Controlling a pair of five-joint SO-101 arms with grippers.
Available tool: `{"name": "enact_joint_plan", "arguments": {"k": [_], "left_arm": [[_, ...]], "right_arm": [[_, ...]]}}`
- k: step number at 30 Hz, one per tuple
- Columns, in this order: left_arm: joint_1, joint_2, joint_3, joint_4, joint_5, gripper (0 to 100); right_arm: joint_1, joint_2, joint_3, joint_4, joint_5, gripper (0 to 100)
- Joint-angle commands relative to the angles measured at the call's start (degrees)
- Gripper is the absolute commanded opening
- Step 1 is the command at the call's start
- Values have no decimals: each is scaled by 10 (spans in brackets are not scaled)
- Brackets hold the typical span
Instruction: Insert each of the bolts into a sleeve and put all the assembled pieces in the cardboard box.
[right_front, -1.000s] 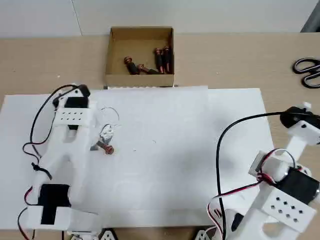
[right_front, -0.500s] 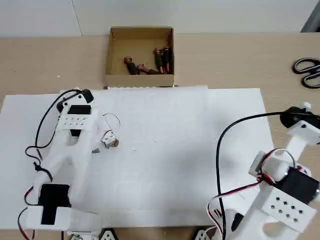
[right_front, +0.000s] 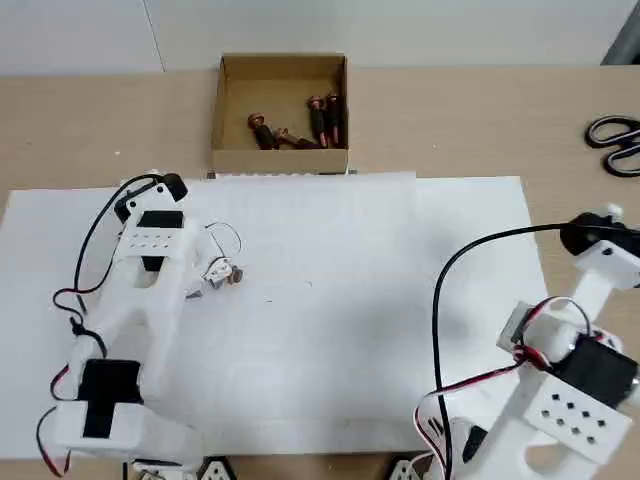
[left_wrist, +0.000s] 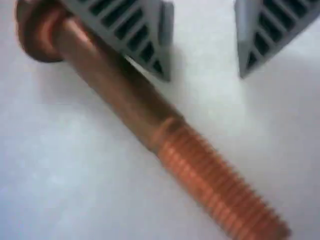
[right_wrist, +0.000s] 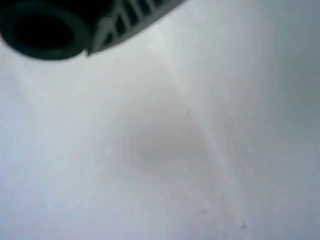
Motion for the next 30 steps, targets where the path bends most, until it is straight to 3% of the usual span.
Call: {"name": "enact_joint_plan", "arguments": {"k": [1, 7, 16, 24, 30], "left_arm": [[-4, 40, -31, 9, 3, 86], [-5, 49, -108, 74, 3, 83], [-1, 49, -127, 14, 3, 83], [-1, 50, -234, 90, 3, 83], [-1, 50, -249, 134, 1, 83]], "right_arm": [[4, -7, -3, -11, 3, 6], [4, -7, -3, -11, 3, 6], [4, -7, -3, -11, 3, 6], [3, -7, -3, -11, 3, 6], [3, -7, -3, -11, 3, 6]]}}
